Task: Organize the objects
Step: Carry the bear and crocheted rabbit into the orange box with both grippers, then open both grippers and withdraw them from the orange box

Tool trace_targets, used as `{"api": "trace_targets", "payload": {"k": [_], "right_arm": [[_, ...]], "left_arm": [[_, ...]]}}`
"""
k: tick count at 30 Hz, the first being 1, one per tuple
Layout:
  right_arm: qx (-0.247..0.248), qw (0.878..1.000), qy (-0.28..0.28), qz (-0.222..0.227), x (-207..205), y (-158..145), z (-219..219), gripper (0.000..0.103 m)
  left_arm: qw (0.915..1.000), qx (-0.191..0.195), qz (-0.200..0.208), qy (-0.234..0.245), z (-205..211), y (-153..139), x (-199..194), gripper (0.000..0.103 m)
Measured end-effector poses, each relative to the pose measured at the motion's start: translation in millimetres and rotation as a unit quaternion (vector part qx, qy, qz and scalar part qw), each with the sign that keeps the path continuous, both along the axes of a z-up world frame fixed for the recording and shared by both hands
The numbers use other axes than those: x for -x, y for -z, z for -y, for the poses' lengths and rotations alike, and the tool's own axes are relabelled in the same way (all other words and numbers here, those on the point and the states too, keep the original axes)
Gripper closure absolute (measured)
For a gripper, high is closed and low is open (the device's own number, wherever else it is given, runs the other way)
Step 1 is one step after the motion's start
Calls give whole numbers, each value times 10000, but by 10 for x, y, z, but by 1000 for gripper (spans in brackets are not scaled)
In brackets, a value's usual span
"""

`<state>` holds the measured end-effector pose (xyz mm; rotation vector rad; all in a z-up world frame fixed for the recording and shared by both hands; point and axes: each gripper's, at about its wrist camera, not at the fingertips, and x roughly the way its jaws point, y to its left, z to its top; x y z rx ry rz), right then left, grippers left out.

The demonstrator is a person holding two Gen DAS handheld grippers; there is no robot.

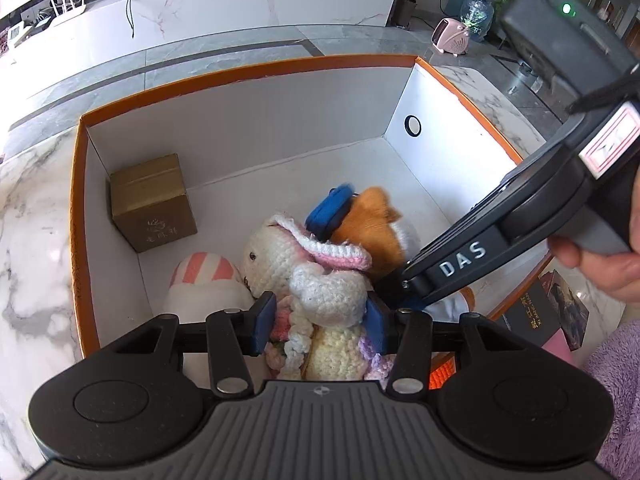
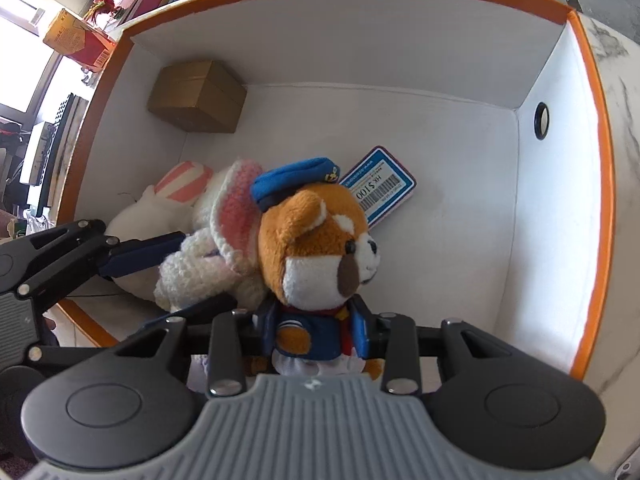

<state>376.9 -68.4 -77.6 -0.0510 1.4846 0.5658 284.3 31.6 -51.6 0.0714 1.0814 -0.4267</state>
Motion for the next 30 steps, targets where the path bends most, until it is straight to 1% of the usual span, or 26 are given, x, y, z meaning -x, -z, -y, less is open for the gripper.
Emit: {"api": "trace_targets", "payload": {"k": [2, 4, 7, 8, 9, 11, 12, 13, 14, 16, 18, 20, 22, 25, 26, 27, 28, 30], "right_arm": [[-42, 10000, 49, 11, 9, 57, 13, 61], [-126, 9998, 81, 89, 27, 52, 41, 59], [-203, 9991, 57, 357, 76, -46, 104, 51], [-264, 9986, 52, 448, 97, -89, 131, 50], [-361, 9980, 52, 513, 118, -133, 158, 50], [-513, 9971, 74, 556, 155, -180, 197, 56], [-541, 9969, 83, 567, 172, -192, 212, 63], [-534, 9968, 81, 597, 188, -197, 220, 68], [-511, 9966, 68, 638, 206, -192, 222, 70], [-467, 9965, 77, 690, 230, -157, 234, 77], [-505, 9964, 136, 665, 239, -114, 247, 78], [-525, 9966, 154, 615, 258, -58, 247, 78], [-536, 9962, 171, 665, 284, -37, 239, 78], [-530, 9958, 202, 716, 306, -41, 236, 78], [-520, 9955, 207, 765, 321, -46, 232, 78], [-503, 9949, 210, 852, 349, -56, 221, 75], [-483, 9939, 211, 964, 386, -72, 209, 71], [-414, 9909, 232, 1258, 485, -89, 175, 69]], "left_arm": [[10000, -16, 62, 51, 7, 8, 16, 48], [9999, -23, 98, 64, 10, 6, 26, 46], [9998, 8, 167, 57, -3, -17, 54, 42], [9997, 11, 225, 97, -3, -39, 76, 41], [9994, 10, 301, 142, -2, -67, 105, 40], [9989, -6, 427, 186, -3, -122, 154, 40], [9988, -1, 447, 180, -5, -142, 169, 47], [9989, 9, 430, 185, -5, -149, 172, 56], [9990, 38, 397, 198, -3, -150, 172, 61], [9992, 36, 363, 171, 3, -134, 167, 64], [9994, -1, 320, 147, 11, -96, 156, 65], [9997, 70, 217, 40, -5, -62, 140, 66], [9998, 183, 110, -56, -42, -41, 115, 66], [9997, 182, 131, -89, -53, -42, 132, 66], [9997, 175, 165, -110, -50, -49, 146, 66], [9995, 182, 198, -142, -52, -55, 157, 65], [9994, 204, 225, -180, -58, -57, 168, 64], [9991, 238, 255, -237, -65, -60, 193, 64]]}}
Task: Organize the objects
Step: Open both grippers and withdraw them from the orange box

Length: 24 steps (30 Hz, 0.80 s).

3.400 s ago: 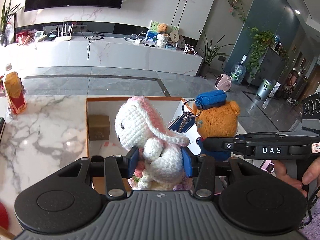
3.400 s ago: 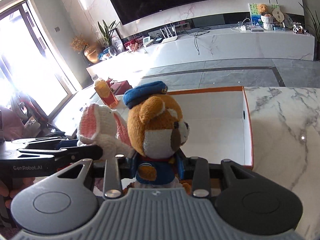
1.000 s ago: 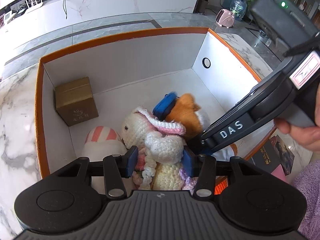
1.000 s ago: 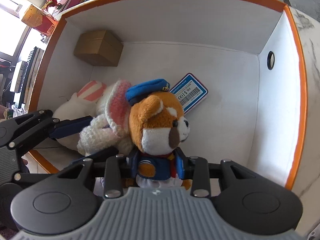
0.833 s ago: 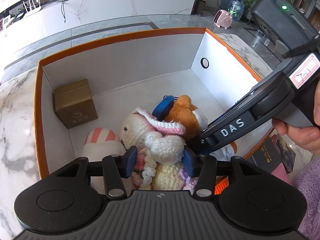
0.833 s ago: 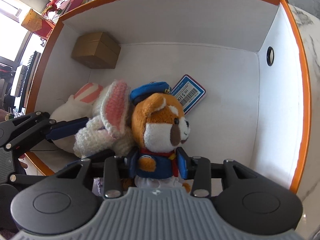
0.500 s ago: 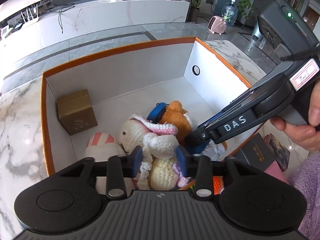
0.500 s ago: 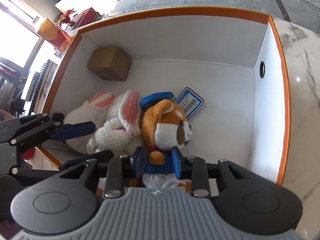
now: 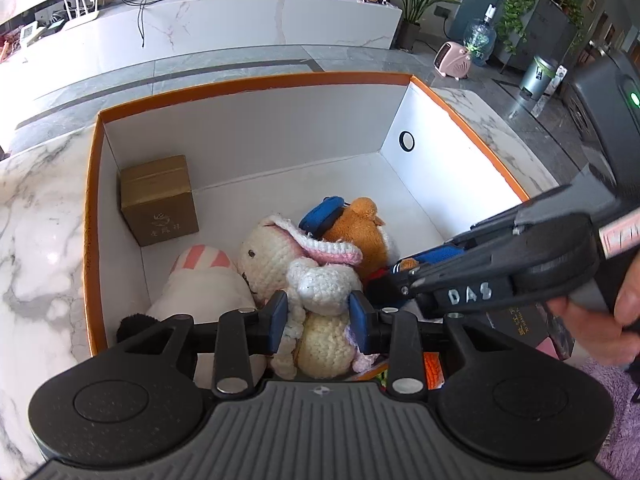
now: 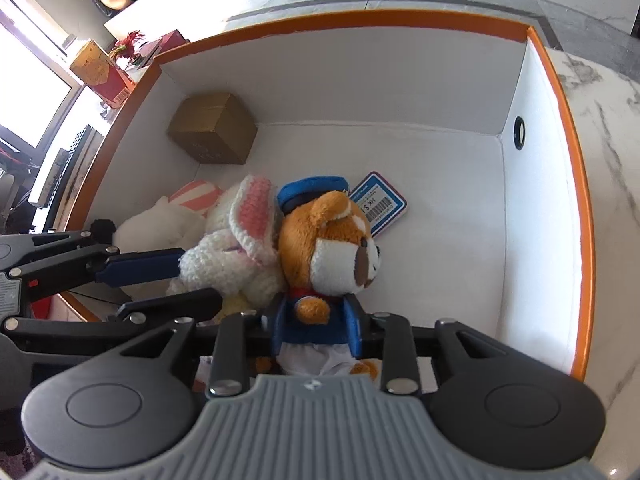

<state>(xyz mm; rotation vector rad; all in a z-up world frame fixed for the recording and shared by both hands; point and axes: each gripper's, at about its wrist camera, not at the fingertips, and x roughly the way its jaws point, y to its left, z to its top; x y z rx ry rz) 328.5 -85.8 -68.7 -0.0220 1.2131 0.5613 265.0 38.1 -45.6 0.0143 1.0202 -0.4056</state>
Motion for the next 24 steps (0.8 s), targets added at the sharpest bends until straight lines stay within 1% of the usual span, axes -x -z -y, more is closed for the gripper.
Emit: {"api": "trace_targets", "payload": {"k": [2, 4, 7, 12, 17, 21, 23, 24], "right_arm": [[86, 9999, 26, 96, 85, 30, -36, 69], [-6, 9997, 244, 24, 101, 60, -5, 69], [-116, 9994, 328, -36, 117, 81, 41, 71], [-112, 9997, 219, -55, 232, 79, 43, 71], [-124, 9998, 137, 23, 329, 73, 7, 71], [-42, 9997, 72, 221, 340, 43, -40, 68], [-21, 9993, 83, 352, 383, -8, -30, 62], [-51, 9990, 85, 433, 445, -61, 11, 59]], "left_arm": [[10000, -49, -50, -27, 9, -2, 0, 63], [9998, -109, -120, -66, 26, -12, -7, 64], [9997, -215, -121, -59, 67, -35, 51, 65], [9995, -295, -83, -55, 84, -57, 232, 65], [9992, -331, -19, -210, 37, -72, 340, 66], [9989, -306, 67, -337, 29, -118, 350, 65], [9986, -247, 202, -412, 18, -184, 396, 64], [9983, -221, 300, -440, 16, -230, 428, 61]]}}
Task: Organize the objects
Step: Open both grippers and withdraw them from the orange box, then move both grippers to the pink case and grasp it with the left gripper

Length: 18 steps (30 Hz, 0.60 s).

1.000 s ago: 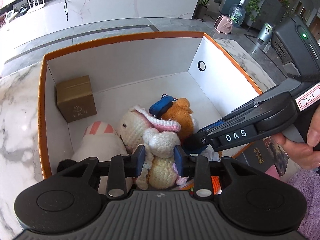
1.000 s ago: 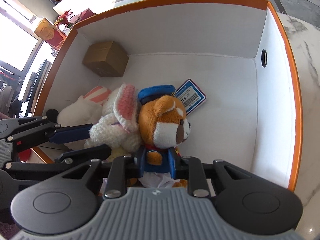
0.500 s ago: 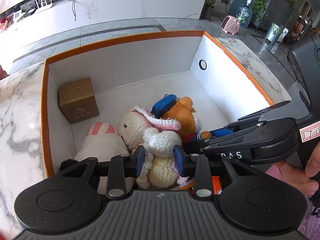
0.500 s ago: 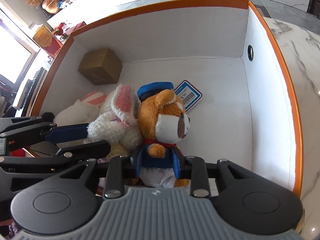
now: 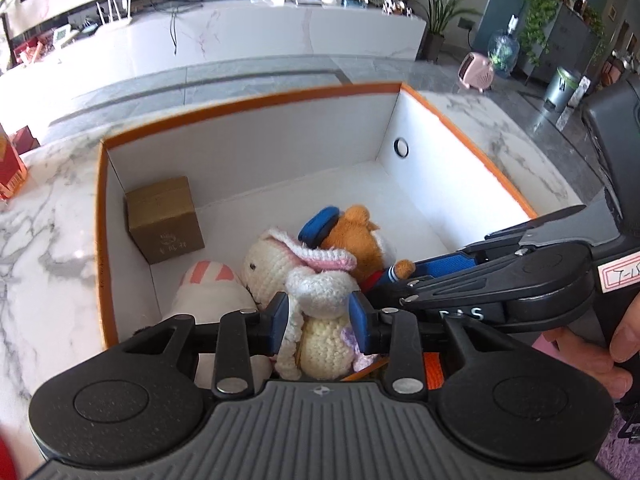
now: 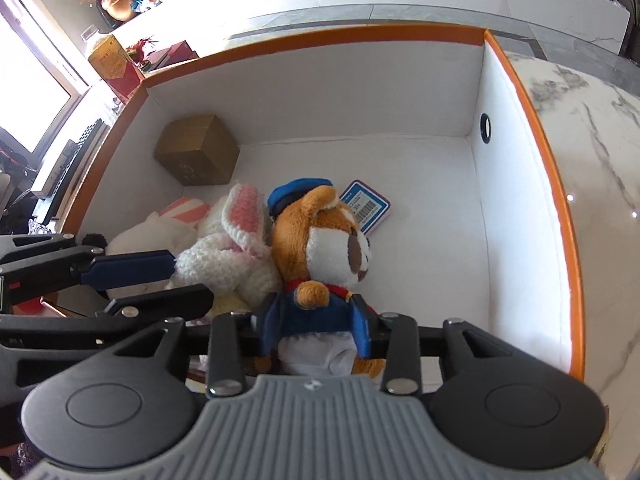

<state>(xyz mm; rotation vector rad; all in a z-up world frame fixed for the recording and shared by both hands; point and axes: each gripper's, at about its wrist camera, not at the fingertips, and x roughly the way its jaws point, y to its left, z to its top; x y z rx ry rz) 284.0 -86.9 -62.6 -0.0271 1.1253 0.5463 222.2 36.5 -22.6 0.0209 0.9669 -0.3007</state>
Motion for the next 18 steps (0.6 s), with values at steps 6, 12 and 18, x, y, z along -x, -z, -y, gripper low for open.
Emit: {"api": "trace_targets", "payload": {"k": [6, 12, 18], "right_arm": [[-273, 9968, 145, 737, 278, -420, 262, 41], [-389, 9919, 165, 1200, 684, -782, 562, 37], [-177, 9932, 407, 1077, 1023, -822, 1043, 29]], "left_arm": [[9979, 112, 631, -123, 83, -307, 307, 51], [9953, 440, 854, -77, 243, -504, 693, 51], [9952, 711, 666, -16, 393, -414, 980, 50]]}}
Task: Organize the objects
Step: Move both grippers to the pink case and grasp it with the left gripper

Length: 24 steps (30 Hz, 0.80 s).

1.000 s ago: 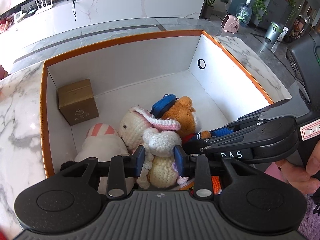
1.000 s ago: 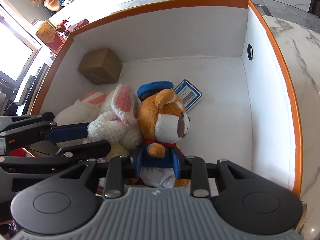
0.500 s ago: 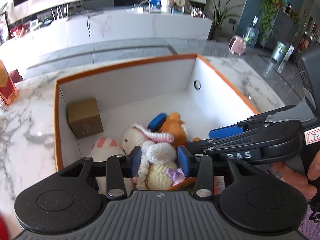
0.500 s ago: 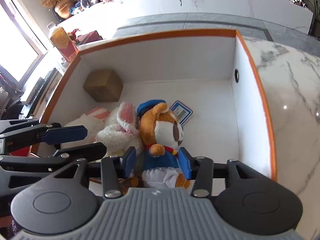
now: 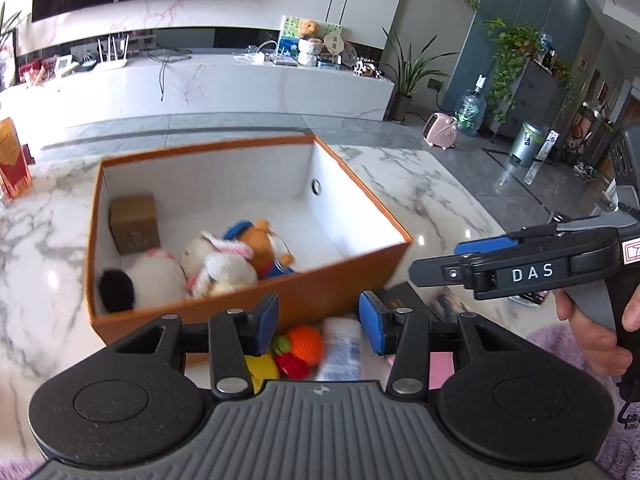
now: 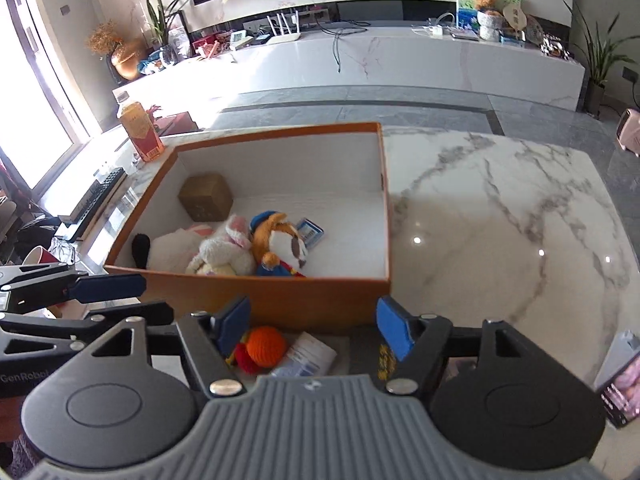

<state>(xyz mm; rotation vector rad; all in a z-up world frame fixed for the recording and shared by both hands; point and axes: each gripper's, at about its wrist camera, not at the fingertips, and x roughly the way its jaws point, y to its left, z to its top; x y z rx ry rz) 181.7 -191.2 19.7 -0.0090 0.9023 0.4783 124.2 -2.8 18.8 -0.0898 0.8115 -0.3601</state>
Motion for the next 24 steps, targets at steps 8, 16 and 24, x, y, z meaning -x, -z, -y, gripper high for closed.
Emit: {"api": "trace_targets", "payload": {"k": [8, 16, 24], "right_arm": [[500, 9942, 570, -761, 346, 600, 401, 26], [900, 9911, 444, -879, 508, 929, 397, 26], [1597, 9827, 303, -889, 409, 1024, 455, 64]], "left_arm": [[9981, 298, -514, 191, 222, 351, 207, 51], [9941, 466, -959, 182, 469, 661, 242, 51], [9847, 933, -1471, -21, 579, 910, 135, 50]]}}
